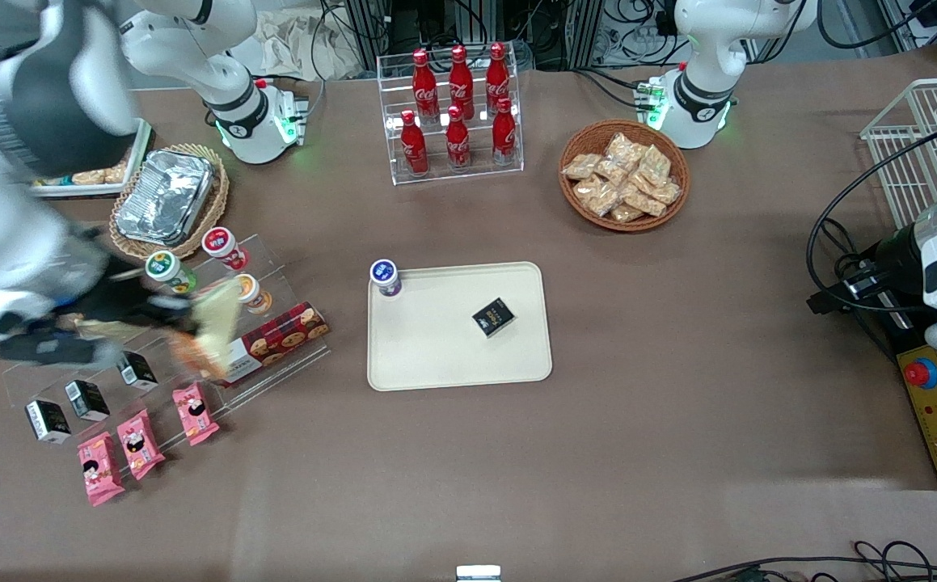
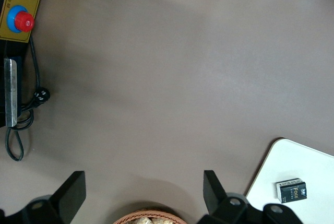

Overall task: Place sandwich on tray
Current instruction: 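Carry the sandwich over the cream tray with the right gripper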

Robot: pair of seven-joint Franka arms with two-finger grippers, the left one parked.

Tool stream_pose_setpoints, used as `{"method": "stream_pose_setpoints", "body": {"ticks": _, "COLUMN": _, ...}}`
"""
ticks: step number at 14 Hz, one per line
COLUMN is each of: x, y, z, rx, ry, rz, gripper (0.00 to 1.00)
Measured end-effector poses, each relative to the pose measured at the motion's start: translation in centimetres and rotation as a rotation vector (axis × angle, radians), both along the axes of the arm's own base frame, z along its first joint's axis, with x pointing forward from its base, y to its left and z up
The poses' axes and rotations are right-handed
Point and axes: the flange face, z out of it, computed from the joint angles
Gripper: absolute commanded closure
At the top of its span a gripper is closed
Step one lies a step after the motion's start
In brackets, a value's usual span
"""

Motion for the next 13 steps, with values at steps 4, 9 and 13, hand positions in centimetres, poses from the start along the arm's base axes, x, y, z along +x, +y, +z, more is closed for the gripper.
{"method": "stream_pose_setpoints", "body": {"ticks": 4, "x": -0.8, "y": 9.0, "z": -3.3, "rx": -0.049, "ry": -0.075, "rz": 0.355, "gripper": 0.87}}
{"method": "stream_pose_setpoints", "body": {"ticks": 9, "x": 0.3, "y": 15.2, "z": -12.5, "rx": -0.033, "ry": -0.088, "rz": 0.805, "gripper": 0.87}}
{"method": "stream_pose_setpoints", "body": {"ticks": 13, "x": -0.4, "y": 20.2, "z": -20.7, "rx": -0.031, "ry": -0.076, "rz": 1.022, "gripper": 0.87}}
